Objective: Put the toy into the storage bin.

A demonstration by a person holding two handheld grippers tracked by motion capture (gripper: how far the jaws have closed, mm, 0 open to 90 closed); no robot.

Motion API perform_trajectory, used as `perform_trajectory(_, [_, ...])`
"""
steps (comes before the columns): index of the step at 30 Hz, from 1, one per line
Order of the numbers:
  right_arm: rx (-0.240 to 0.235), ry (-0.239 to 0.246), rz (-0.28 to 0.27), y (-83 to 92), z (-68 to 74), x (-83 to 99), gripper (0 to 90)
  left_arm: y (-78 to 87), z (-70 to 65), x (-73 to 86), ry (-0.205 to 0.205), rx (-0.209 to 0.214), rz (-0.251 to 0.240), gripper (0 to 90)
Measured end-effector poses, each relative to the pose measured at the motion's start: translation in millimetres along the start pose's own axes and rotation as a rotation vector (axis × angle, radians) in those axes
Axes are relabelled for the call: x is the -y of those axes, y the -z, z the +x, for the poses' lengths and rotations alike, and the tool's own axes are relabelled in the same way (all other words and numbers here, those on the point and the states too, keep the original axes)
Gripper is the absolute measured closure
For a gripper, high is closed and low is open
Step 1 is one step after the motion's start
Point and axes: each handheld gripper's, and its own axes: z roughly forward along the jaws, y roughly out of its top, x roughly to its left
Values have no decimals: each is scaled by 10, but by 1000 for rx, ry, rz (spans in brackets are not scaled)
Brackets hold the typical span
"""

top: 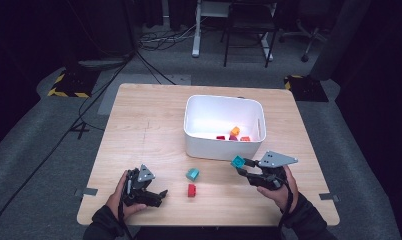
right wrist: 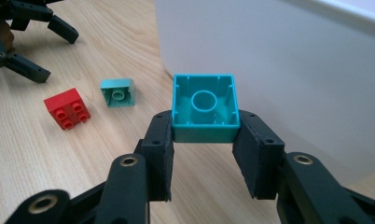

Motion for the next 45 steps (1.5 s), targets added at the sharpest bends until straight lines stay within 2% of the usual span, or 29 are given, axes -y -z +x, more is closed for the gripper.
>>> perform_trajectory(6, [33, -3, -22, 95, -48, -71, 593, 0, 0, 0, 0, 0, 0, 5])
perform_trajectory(12, [36, 11, -42, 163, -53, -173, 593, 0, 0, 0, 0, 0, 0, 5])
perform_trajectory(23, [46, 7, -96, 304, -111, -436, 593, 0, 0, 0, 0, 0, 0, 5])
perform_trajectory(31, [97, 21, -113, 404, -214, -647, 593, 0, -2, 0, 3, 0, 1, 5])
perform_trajectory(35, [86, 0, -124, 394, -306, -719, 593, 0, 0, -1, 1, 1, 1, 5])
perform_trajectory(37, [67, -31, -126, 372, -350, -749, 593, 0, 0, -1, 1, 1, 1, 5])
perform_trajectory(40, [76, -40, -125, 340, -407, -786, 593, 0, 0, -1, 1, 1, 1, 5])
perform_trajectory(44, [95, -15, -113, 293, -455, -824, 594, -1, -2, -1, 4, 0, 0, 5])
perform_trajectory(45, [91, -26, -117, 283, -461, -830, 593, 0, -2, -1, 4, 0, 1, 4])
